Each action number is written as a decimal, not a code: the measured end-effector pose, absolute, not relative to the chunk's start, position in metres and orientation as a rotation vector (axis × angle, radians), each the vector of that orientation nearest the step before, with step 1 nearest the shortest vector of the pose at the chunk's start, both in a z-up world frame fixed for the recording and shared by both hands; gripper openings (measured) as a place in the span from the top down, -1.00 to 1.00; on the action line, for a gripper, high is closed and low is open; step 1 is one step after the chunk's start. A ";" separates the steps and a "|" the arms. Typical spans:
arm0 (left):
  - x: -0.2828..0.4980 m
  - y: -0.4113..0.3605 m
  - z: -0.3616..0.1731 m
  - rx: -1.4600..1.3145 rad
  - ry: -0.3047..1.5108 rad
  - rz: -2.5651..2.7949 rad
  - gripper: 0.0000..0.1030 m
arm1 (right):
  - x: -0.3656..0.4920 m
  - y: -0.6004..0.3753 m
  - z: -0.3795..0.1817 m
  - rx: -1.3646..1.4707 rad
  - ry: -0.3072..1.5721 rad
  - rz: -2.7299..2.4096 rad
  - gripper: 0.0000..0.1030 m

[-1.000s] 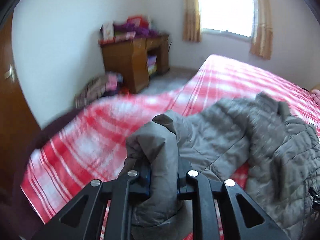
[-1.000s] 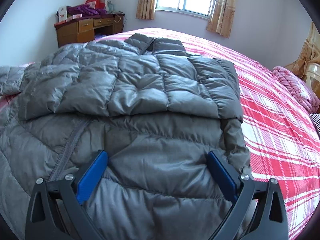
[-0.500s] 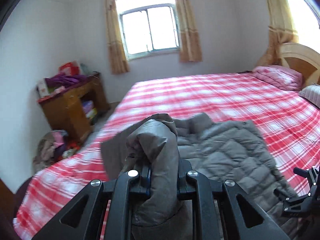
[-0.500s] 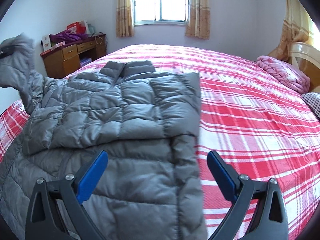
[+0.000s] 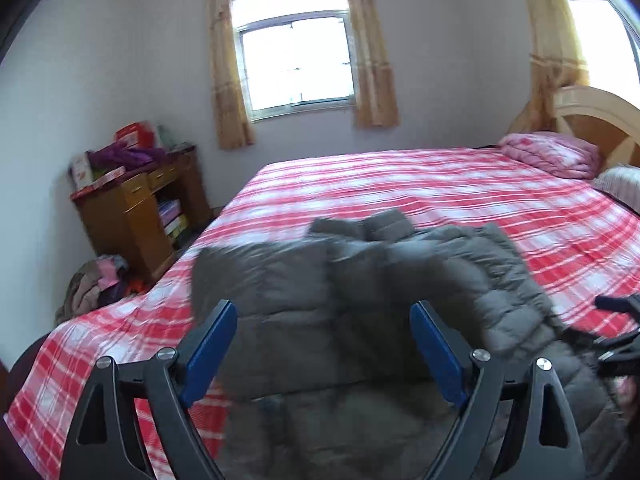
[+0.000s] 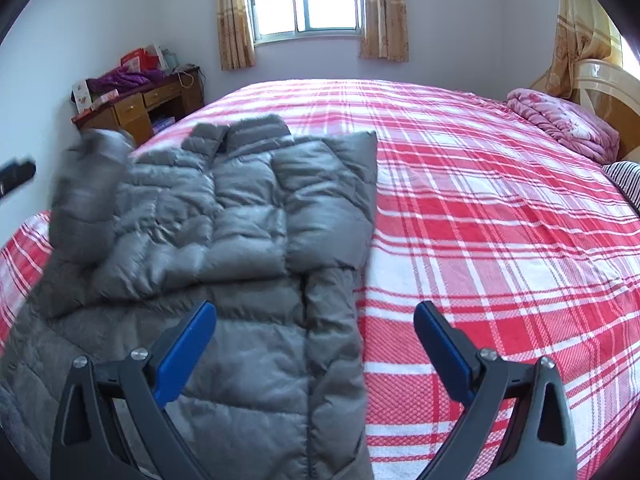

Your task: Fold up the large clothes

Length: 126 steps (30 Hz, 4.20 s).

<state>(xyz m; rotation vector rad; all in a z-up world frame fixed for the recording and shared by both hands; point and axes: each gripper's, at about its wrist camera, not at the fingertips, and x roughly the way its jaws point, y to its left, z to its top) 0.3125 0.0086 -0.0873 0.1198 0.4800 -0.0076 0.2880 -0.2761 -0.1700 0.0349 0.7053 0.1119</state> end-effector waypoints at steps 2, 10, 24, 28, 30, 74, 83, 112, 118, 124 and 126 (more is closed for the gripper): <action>0.318 0.028 -0.100 0.103 0.518 0.044 -0.74 | 0.289 -0.269 -0.158 0.041 0.701 0.150 -0.96; 0.342 0.088 -0.161 0.015 0.679 0.199 -0.74 | 0.320 -0.219 -0.138 -0.001 0.717 0.285 -0.96; 0.352 0.118 -0.192 -0.059 0.759 0.232 -0.74 | 0.375 -0.181 -0.177 0.116 0.826 0.444 0.66; 0.354 0.119 -0.197 -0.040 0.778 0.261 -0.74 | 0.353 -0.198 -0.165 0.097 0.765 0.404 0.71; 0.354 0.118 -0.197 -0.033 0.780 0.273 -0.74 | 0.346 -0.210 -0.164 0.091 0.762 0.369 0.71; 0.460 0.075 -0.205 -0.108 0.830 0.162 -0.84 | 0.387 -0.195 -0.197 0.028 0.733 0.250 -0.19; 0.466 0.071 -0.214 -0.078 0.864 0.191 -0.92 | 0.395 -0.193 -0.209 0.030 0.773 0.220 -0.20; 0.492 0.075 -0.149 -0.071 0.751 0.148 -0.97 | 0.414 -0.180 -0.158 -0.047 0.730 0.201 -0.25; 0.518 0.078 -0.200 -0.049 0.852 0.235 -0.97 | 0.436 -0.178 -0.187 -0.037 0.781 0.194 -0.25; 0.516 0.079 -0.212 -0.077 0.860 0.218 -0.97 | 0.435 -0.180 -0.202 -0.037 0.784 0.205 -0.25; 0.518 0.080 -0.214 -0.083 0.871 0.214 -0.97 | 0.436 -0.180 -0.205 -0.033 0.791 0.208 -0.26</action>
